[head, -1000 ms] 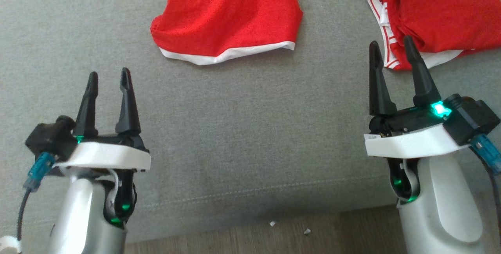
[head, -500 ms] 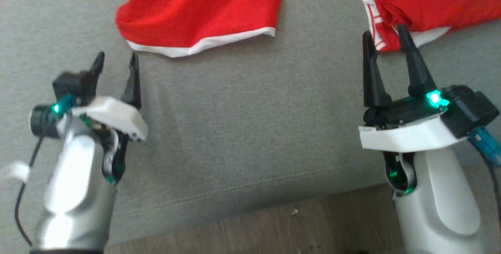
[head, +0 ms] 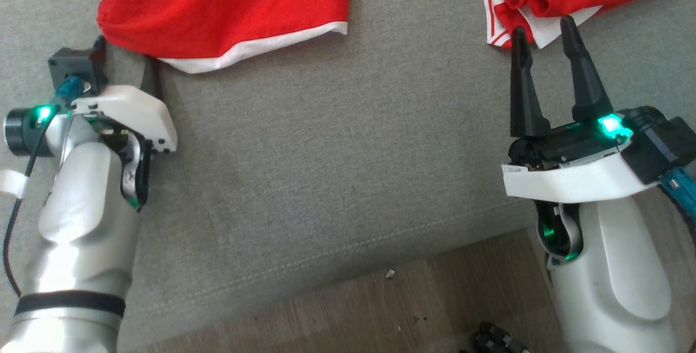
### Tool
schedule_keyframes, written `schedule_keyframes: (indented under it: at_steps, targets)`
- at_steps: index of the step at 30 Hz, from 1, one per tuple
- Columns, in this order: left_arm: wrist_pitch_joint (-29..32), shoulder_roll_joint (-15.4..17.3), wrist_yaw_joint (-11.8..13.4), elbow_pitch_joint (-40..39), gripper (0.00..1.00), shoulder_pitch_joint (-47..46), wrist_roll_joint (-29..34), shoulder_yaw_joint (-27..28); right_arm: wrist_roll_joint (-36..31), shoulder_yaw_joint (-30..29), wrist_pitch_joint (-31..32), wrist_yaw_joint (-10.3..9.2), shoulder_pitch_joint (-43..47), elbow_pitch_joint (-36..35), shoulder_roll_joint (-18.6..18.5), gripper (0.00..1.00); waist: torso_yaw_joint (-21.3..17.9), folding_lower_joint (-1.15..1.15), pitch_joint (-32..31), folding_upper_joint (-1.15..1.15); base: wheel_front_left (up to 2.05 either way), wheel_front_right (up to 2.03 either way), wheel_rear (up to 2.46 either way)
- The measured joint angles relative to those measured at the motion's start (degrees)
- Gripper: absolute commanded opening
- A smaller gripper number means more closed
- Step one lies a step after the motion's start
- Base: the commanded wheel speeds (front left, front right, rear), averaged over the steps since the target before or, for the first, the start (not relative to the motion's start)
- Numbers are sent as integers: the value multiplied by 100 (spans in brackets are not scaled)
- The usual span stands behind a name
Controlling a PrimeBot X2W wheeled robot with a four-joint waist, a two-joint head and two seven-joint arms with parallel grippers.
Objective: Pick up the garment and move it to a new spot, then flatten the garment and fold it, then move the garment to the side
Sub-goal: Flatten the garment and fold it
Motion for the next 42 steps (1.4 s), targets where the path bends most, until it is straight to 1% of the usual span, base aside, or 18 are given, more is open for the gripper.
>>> schedule_keyframes:
  at_steps: [4, 9, 11, 14, 26, 27, 28, 30, 34, 38, 42]
  targets:
    - [-151, 11, 58, 193, 100, -149, 4, -5, 2, 3, 0, 0, -7, 0, 1, 100, -32, 0, 5, 0, 0, 0, 0]
    - [-323, 11, 48, 331, 100, -197, 2, -16, 46, 3, 0, 0, -8, 4, 1, 100, -27, 0, -49, 0, 0, 0, 0]
    - [-411, 7, -16, 330, 100, -196, -1, -53, 45, -7, 0, 0, -7, 7, 1, 100, -3, 0, -81, 0, 0, 0, 0]
    - [-527, -1, -190, 301, 100, -192, -20, -102, 42, -26, 0, 0, -7, 40, 1, 100, 43, 0, -135, 0, 0, 0, 0]
    - [-643, 0, -417, 401, 100, -201, -124, -200, -5, 38, 0, 0, -7, 65, 1, 100, 100, 0, -202, 0, 0, 0, 0]
    - [-644, 3, -457, 431, 32, -211, -124, -212, -9, 41, 0, 0, -7, 65, 1, 100, 96, 0, -193, 0, 0, 0, 0]
    - [-644, 8, -469, 466, 0, -227, -124, -231, -9, 43, 0, 0, -7, 65, 1, 100, 91, 0, -185, 0, 0, 0, 0]
    - [-645, 10, -501, 511, 0, -277, -123, -259, -9, 42, 0, 0, -7, 69, 1, 100, 83, 0, -174, 0, 0, 0, 0]
    - [-646, 11, -464, 425, 0, -336, -126, -233, -9, 33, 0, 0, -6, 140, 1, 100, 91, 0, -195, 0, 0, 0, 0]
    - [-648, 29, -280, -141, 0, -327, -157, -155, -9, -33, 0, 0, -5, 188, 1, 100, 181, 0, -250, 0, 0, 0, 0]
    - [-654, 148, -40, -678, 0, -227, 8, -89, -9, -19, 0, 0, -5, 291, 1, 100, 307, 0, -322, 0, 0, 0, 0]
